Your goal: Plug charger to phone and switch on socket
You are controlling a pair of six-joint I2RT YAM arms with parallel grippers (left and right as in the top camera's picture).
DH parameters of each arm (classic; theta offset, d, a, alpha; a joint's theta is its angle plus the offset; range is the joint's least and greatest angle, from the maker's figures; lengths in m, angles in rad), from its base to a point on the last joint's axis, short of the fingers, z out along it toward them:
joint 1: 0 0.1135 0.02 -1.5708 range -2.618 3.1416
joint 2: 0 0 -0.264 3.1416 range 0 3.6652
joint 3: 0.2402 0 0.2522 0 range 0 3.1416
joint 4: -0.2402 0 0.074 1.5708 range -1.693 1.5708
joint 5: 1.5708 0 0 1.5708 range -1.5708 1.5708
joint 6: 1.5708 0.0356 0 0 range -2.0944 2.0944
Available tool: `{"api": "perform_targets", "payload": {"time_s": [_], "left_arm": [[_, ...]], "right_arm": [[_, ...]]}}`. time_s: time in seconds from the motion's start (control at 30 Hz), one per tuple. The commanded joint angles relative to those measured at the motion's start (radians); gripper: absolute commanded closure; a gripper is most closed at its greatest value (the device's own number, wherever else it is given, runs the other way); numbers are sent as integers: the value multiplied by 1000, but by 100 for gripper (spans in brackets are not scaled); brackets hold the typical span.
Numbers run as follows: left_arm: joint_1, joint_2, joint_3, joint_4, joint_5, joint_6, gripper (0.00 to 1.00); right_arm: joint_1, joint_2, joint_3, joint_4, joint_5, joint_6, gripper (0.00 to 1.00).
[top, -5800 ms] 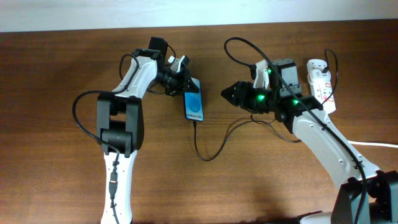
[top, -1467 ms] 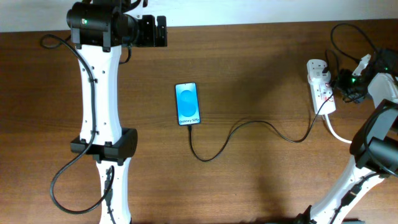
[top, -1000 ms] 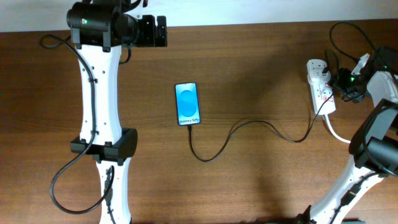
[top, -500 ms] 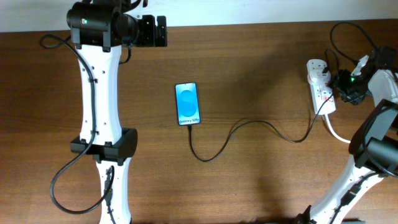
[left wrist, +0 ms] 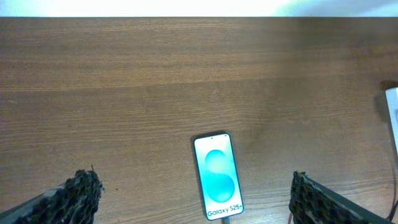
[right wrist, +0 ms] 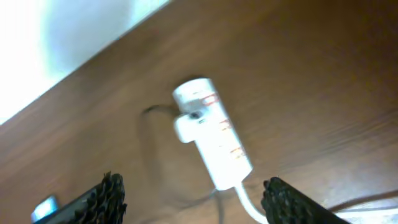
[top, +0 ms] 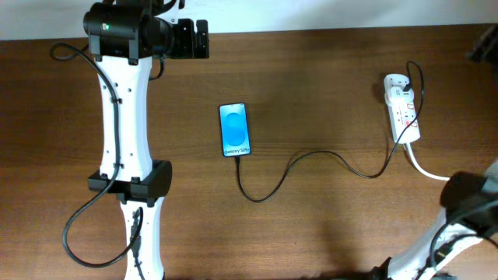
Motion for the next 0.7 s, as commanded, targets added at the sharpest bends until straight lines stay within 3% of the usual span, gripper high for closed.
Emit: {"api": "perform_targets", "payload": {"time_s": [0.0, 0.1, 0.13, 0.37, 0.67], "left_arm": [[7, -20, 13, 0, 0, 5, 1], [7, -20, 13, 0, 0, 5, 1], [7, -20, 13, 0, 0, 5, 1], [7, -20, 13, 0, 0, 5, 1], [7, -20, 13, 0, 0, 5, 1]], "right_arm": [[124, -163, 55, -80, -43, -72, 25], [242, -268, 55, -182, 5, -86, 22], [270, -295, 50, -187, 2, -84, 0], [496, -518, 24, -187, -26, -70, 2], [504, -667, 24, -187, 21, -72, 2]]}}
